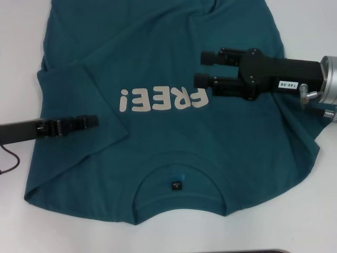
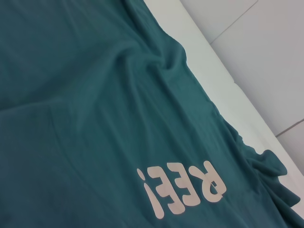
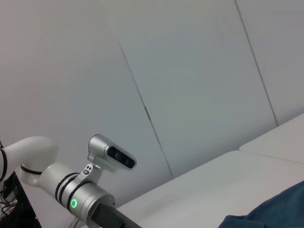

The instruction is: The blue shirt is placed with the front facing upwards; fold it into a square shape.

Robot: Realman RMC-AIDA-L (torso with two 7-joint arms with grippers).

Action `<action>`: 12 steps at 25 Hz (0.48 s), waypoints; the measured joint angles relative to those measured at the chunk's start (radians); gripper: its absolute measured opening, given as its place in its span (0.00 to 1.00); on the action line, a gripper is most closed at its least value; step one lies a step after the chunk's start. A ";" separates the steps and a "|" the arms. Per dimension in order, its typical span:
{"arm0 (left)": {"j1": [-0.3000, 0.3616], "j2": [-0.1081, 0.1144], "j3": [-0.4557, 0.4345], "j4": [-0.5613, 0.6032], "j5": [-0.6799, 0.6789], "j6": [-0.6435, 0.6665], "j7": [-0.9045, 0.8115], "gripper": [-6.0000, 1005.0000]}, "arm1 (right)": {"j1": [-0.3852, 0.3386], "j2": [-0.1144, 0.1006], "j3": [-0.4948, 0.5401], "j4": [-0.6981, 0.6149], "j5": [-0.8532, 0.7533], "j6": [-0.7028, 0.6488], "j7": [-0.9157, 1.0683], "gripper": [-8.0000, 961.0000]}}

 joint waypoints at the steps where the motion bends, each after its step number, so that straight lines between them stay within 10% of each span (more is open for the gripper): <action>1: 0.000 -0.001 0.000 0.000 0.000 0.000 0.000 0.18 | 0.000 0.000 0.000 0.000 0.000 0.000 0.000 0.79; 12: 0.015 0.000 -0.025 -0.011 -0.113 0.018 0.041 0.60 | -0.017 -0.015 0.009 0.002 0.000 0.000 0.019 0.79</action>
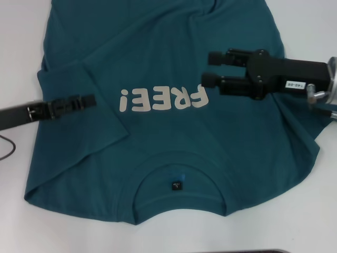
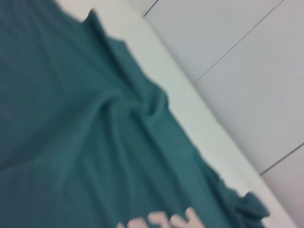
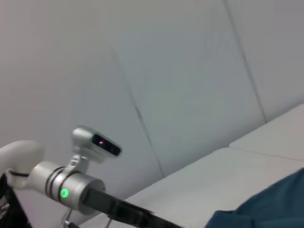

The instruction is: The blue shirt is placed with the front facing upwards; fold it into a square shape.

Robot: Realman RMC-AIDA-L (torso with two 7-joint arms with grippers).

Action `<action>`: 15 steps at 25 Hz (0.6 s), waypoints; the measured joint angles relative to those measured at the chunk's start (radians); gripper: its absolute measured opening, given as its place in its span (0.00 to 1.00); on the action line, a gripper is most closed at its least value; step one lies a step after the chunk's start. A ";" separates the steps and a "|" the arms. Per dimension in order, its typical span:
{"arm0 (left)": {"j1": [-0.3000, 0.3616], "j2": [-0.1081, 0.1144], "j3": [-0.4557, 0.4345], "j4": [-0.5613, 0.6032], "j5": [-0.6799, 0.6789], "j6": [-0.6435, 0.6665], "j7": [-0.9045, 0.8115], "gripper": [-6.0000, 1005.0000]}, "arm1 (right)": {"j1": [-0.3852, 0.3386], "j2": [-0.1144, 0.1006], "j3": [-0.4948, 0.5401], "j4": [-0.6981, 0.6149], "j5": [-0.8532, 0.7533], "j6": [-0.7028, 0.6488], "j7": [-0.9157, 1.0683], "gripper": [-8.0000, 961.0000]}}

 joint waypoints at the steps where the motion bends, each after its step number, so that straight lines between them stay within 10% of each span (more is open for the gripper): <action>1: 0.000 0.000 0.000 0.000 -0.019 0.006 0.010 0.62 | -0.005 -0.004 0.004 0.001 0.002 0.000 0.008 0.79; 15: -0.007 -0.016 0.007 0.008 -0.119 0.010 0.114 0.87 | -0.162 -0.132 0.105 0.193 -0.035 -0.024 0.381 0.79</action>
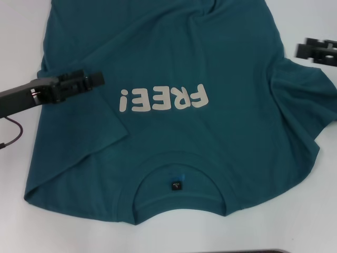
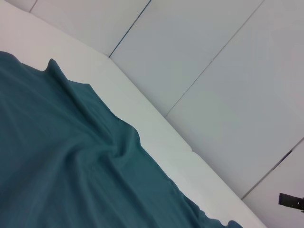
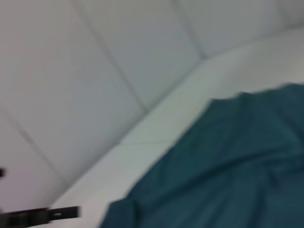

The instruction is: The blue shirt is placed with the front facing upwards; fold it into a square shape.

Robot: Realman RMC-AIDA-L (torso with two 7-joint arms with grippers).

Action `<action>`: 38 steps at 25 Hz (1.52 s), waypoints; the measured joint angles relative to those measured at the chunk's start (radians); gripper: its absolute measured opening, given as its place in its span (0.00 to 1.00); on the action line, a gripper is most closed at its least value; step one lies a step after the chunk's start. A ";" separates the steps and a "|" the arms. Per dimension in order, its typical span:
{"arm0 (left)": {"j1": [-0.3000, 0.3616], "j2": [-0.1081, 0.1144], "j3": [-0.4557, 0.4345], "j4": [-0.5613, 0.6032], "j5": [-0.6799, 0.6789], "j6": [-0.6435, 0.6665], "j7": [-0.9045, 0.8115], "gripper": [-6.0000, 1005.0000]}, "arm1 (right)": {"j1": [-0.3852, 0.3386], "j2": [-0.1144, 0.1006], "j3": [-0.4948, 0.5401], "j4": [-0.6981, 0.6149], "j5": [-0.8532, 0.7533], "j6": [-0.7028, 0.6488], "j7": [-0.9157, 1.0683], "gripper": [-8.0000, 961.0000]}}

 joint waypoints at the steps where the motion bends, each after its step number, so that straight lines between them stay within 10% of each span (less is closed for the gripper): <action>1: 0.000 -0.001 0.001 0.000 0.002 -0.002 0.007 0.88 | -0.004 -0.011 0.011 0.003 -0.016 -0.006 0.034 0.79; 19: 0.023 0.011 0.095 0.047 0.032 0.005 0.089 0.89 | 0.001 -0.029 0.114 0.112 -0.334 -0.218 0.401 0.79; 38: 0.015 0.011 0.096 0.055 0.051 -0.006 0.089 0.88 | 0.038 0.034 0.106 0.049 -0.401 -0.302 0.396 0.79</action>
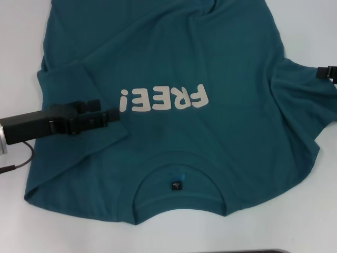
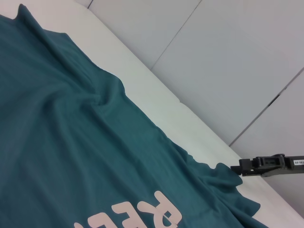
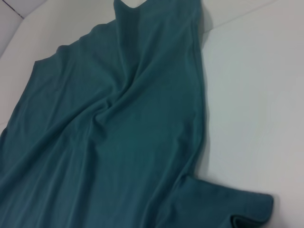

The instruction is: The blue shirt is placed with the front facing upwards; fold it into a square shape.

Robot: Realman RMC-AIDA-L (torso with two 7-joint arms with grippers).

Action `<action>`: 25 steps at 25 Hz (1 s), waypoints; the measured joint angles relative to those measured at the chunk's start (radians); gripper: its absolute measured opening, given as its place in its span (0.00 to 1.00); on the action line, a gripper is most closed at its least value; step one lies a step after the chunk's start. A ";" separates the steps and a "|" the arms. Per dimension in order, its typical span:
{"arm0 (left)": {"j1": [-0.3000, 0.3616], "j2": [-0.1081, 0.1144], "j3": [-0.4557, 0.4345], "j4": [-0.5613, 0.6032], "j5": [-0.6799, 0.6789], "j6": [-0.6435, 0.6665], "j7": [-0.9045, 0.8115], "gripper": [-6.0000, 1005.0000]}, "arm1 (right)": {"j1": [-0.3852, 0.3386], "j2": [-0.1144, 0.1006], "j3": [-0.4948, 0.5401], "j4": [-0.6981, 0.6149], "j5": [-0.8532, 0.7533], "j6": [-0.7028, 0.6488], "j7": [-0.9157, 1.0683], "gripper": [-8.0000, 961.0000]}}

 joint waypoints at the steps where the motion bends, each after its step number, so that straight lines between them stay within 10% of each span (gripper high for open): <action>1: 0.000 0.000 0.000 0.000 0.000 -0.001 0.000 0.88 | 0.001 0.002 0.000 -0.004 0.000 -0.008 -0.003 0.79; 21: 0.004 0.002 0.000 0.000 0.000 -0.005 0.000 0.88 | 0.034 0.019 -0.006 -0.063 0.002 -0.045 -0.054 0.79; 25: 0.004 0.003 0.000 0.000 -0.001 -0.006 0.000 0.88 | 0.028 0.019 -0.006 -0.063 0.004 -0.041 -0.055 0.55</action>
